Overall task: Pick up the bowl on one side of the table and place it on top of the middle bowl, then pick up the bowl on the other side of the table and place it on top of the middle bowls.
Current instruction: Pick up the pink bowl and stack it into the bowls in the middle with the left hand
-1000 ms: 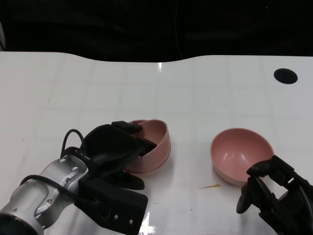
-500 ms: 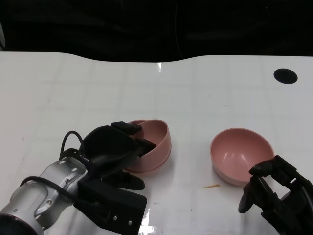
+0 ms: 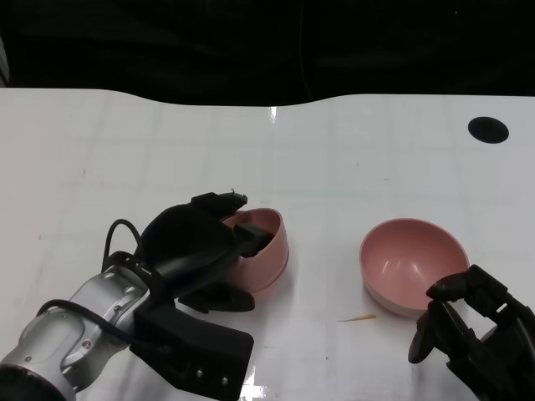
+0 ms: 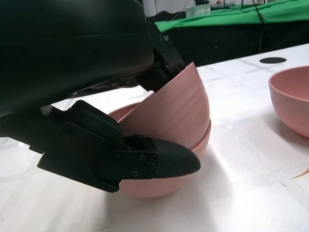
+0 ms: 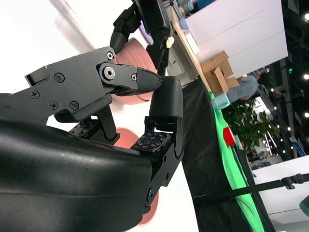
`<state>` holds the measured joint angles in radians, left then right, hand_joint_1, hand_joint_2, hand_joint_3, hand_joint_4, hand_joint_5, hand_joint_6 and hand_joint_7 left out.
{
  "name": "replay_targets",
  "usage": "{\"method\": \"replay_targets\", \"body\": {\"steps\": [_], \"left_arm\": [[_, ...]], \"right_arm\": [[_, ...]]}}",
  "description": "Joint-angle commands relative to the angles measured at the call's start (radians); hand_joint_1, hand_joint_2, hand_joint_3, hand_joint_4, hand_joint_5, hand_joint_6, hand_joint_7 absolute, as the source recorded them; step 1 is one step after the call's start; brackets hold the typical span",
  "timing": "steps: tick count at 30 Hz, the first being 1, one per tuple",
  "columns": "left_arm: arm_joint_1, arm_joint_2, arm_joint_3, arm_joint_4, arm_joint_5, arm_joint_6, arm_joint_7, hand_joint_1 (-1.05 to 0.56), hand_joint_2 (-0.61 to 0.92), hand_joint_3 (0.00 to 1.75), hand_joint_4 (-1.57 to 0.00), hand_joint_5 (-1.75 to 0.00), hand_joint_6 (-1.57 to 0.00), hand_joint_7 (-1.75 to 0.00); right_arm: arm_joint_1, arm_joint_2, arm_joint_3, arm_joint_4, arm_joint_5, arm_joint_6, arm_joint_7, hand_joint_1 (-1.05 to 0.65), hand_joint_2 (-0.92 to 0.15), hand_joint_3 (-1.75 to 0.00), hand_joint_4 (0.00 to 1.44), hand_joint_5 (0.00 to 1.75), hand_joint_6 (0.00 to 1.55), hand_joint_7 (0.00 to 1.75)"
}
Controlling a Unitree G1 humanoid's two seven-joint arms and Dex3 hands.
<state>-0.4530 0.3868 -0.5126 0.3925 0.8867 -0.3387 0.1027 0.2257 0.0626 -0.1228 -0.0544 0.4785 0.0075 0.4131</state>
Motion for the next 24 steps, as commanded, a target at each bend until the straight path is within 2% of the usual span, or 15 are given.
{"method": "replay_targets", "body": {"steps": [1,9,20,24], "left_arm": [[0.002,0.015,0.014,-0.039,-0.005,0.008,-0.002,-0.86,0.92,0.53,-0.18,0.0,-0.51,0.0],[0.03,0.035,0.056,-0.15,-0.035,0.022,-0.029,-0.86,0.92,0.51,-0.2,-0.01,-0.51,-0.01],[0.182,0.122,0.21,-0.403,-0.113,0.03,-0.071,-0.77,0.92,0.49,-0.42,-0.08,-0.6,-0.03],[0.261,0.119,0.273,-0.486,-0.156,0.07,-0.096,-0.72,0.92,0.5,-0.45,-0.07,-0.62,-0.02]], "right_arm": [[0.0,-0.015,-0.008,-0.005,0.008,0.007,-0.001,-0.14,-0.82,-0.52,0.83,1.63,0.81,1.26],[0.0,-0.014,-0.01,-0.003,0.006,0.002,0.002,-0.13,-0.83,-0.51,0.83,1.62,0.8,1.27],[-0.003,-0.02,-0.015,-0.001,0.009,0.01,0.003,-0.14,-0.83,-0.49,0.83,1.62,0.8,1.26],[-0.005,-0.021,-0.018,0.005,0.017,0.008,0.011,-0.14,-0.83,-0.48,0.84,1.61,0.8,1.26]]}}
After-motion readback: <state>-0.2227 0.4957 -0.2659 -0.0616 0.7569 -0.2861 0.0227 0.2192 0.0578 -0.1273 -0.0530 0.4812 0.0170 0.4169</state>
